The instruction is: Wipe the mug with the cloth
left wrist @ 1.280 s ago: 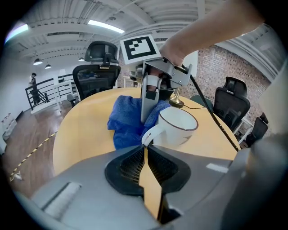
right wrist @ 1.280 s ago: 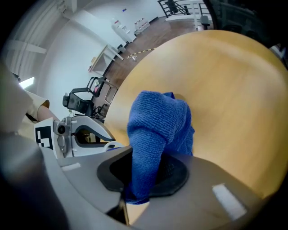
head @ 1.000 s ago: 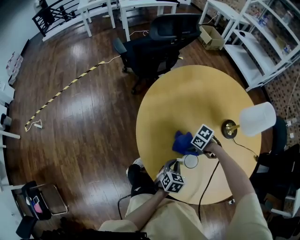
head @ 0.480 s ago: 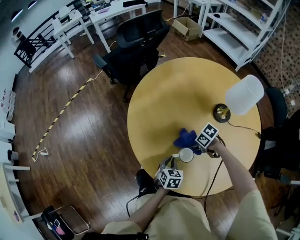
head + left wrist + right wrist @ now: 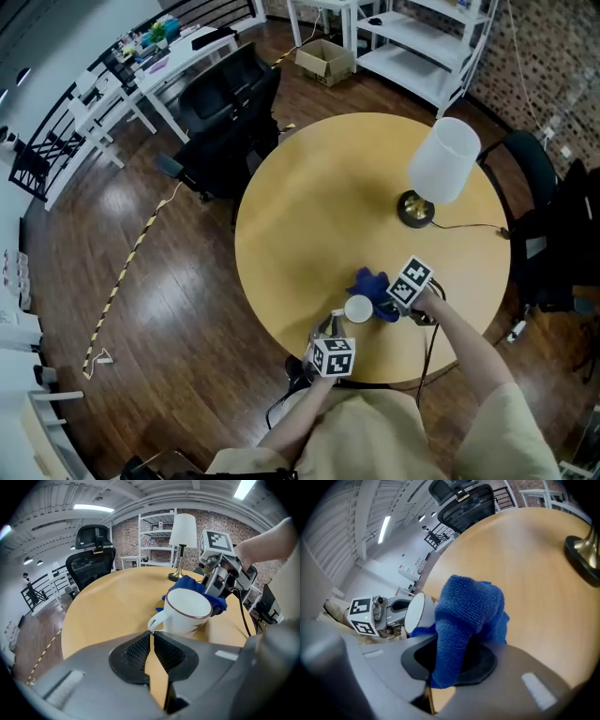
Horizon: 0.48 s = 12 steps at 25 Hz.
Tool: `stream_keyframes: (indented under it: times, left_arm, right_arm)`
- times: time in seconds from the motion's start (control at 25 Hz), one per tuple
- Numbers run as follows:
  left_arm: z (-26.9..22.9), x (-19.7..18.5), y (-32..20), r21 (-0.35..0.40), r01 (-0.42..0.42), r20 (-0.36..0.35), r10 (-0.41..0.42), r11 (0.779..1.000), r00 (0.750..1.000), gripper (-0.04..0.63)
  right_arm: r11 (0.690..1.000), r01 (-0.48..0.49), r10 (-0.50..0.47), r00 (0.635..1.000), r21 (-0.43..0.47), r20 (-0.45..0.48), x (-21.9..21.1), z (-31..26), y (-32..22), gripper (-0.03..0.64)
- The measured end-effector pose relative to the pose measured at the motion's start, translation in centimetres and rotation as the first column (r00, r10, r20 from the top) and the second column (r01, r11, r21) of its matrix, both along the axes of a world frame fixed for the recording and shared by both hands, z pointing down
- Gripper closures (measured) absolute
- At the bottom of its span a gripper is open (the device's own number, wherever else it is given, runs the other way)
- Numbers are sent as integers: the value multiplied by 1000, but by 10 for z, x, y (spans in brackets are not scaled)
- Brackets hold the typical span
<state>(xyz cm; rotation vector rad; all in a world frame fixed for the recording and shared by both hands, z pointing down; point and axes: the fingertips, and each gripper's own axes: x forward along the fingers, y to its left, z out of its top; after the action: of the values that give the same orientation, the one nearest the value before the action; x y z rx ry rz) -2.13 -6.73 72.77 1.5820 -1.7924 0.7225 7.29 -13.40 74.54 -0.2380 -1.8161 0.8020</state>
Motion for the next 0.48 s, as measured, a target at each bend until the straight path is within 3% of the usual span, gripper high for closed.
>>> stream_keyframes:
  times: [0.48]
  left_arm:
    - [0,7,7,-22,-104,27,105,994,994,575]
  right_arm:
    - [994,4,-6,1000,107,21,23,-8,53,545]
